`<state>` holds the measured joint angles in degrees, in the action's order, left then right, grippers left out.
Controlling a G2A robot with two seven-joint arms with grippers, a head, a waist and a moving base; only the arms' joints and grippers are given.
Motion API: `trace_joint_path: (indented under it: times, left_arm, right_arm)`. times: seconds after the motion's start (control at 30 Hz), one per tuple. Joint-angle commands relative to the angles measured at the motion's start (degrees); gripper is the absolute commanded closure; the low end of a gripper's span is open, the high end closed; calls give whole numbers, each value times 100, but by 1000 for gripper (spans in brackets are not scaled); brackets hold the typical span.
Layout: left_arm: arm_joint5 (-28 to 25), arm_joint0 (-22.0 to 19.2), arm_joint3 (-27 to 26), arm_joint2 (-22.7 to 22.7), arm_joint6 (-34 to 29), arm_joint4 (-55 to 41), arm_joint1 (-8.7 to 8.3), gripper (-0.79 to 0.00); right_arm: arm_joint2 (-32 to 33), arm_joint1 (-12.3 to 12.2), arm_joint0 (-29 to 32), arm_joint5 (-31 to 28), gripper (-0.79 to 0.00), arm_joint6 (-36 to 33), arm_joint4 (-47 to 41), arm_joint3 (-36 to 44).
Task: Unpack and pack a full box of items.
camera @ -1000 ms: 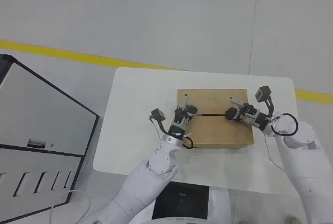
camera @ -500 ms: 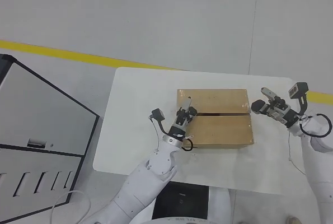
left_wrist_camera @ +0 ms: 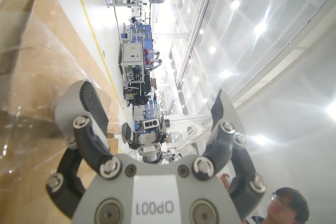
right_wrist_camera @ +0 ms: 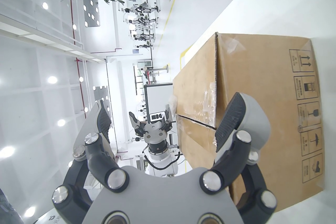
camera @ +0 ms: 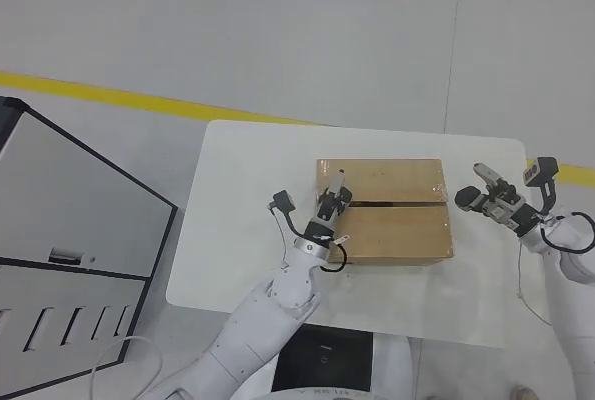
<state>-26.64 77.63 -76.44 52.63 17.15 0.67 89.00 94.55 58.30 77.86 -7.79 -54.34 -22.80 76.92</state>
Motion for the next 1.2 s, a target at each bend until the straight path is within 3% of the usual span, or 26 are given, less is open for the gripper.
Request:
trace_joint_path:
  times: [0.0,0.43,0.83,1.17]
  left_arm:
    - [-19,-16,38,-2,188,221,16,-785]
    - [452,-38,234,-211,868,980,166,-785]
    - [1134,-111,153,-127,546,30,297,-785]
    - [1168,-366,371,-156,319,-273,410,-785]
  right_arm:
    - [-38,2,-5,0,-785,-10,-6,32]
    - [-72,-16,14,-30,-785,-18,-42,134]
    - [-45,-37,113,-36,-785,-33,-111,187]
    - [-87,-46,103,-32,-785,-33,-141,146]
